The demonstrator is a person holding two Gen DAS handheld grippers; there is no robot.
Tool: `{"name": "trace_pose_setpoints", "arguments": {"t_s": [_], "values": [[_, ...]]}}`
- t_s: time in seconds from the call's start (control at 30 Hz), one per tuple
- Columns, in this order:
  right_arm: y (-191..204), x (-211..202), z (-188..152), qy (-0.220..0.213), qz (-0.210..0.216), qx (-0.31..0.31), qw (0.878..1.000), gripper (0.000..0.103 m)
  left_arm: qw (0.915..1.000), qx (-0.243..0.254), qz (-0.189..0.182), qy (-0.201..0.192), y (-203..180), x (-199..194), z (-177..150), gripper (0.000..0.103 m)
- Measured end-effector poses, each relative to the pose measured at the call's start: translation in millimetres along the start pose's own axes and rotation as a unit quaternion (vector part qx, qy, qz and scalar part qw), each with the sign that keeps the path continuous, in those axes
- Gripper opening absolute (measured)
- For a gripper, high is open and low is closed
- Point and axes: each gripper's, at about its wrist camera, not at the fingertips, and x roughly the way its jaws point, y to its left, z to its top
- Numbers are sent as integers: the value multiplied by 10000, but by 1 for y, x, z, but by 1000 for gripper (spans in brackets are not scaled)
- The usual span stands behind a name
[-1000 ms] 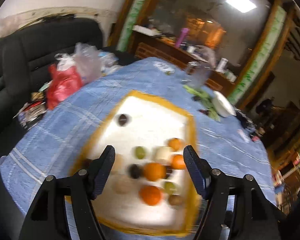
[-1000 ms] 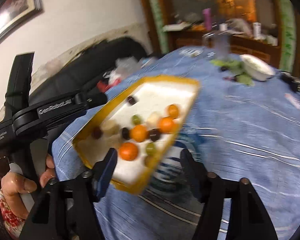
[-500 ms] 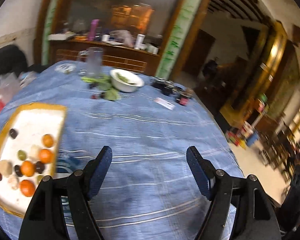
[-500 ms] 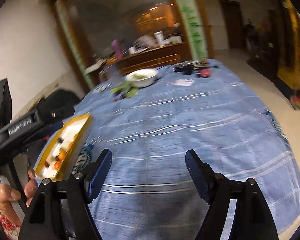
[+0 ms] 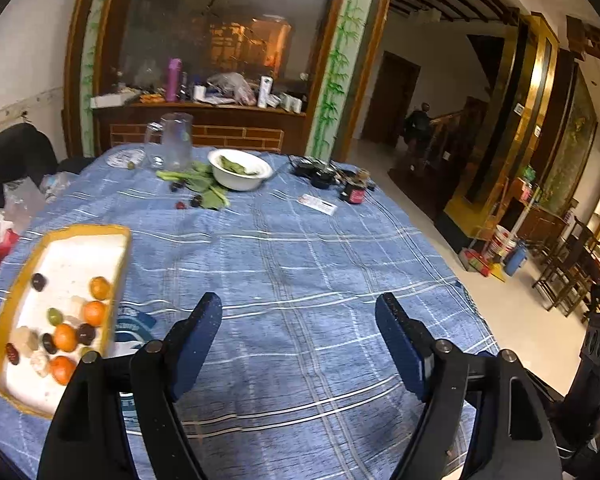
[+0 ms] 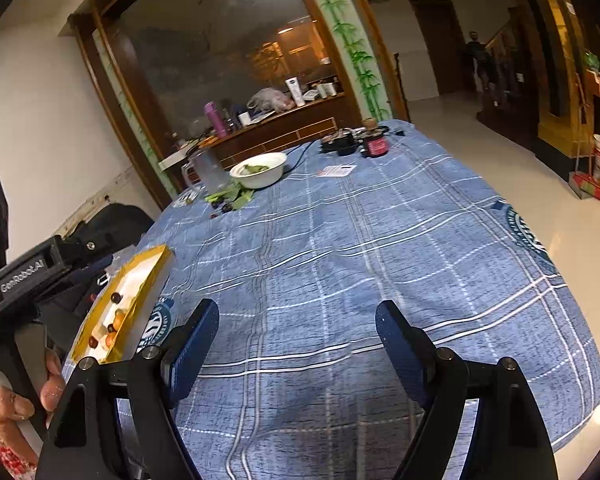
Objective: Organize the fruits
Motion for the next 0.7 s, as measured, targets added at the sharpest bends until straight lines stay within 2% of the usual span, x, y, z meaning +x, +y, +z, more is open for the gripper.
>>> {"name": "trace_pose_setpoints", "arguments": {"t_s": [0.07,0.2,0.3,0.5,0.63,0.7], "values": [[11,7,-1,78,153,-89,9998,86,9996,1,218,-205,10,-13,-2,84],[33,29,-1,235,441,-285,9983,87,9932,143,1017,-549,28,-32,-8,93],[54,49,-6,403,657,-449,9960,87,9875,176,1467,-556,46,-33,-9,96],[99,77,-7,627,765,-983,9902,87,9821,-274,1810,-439,91,-34,-12,96],[126,88,-8,694,784,-1348,9853,88,9760,-637,2060,-302,127,-34,-17,96],[142,95,-10,749,760,-1562,9819,89,9702,-760,2288,-217,144,-34,-20,96]]}}
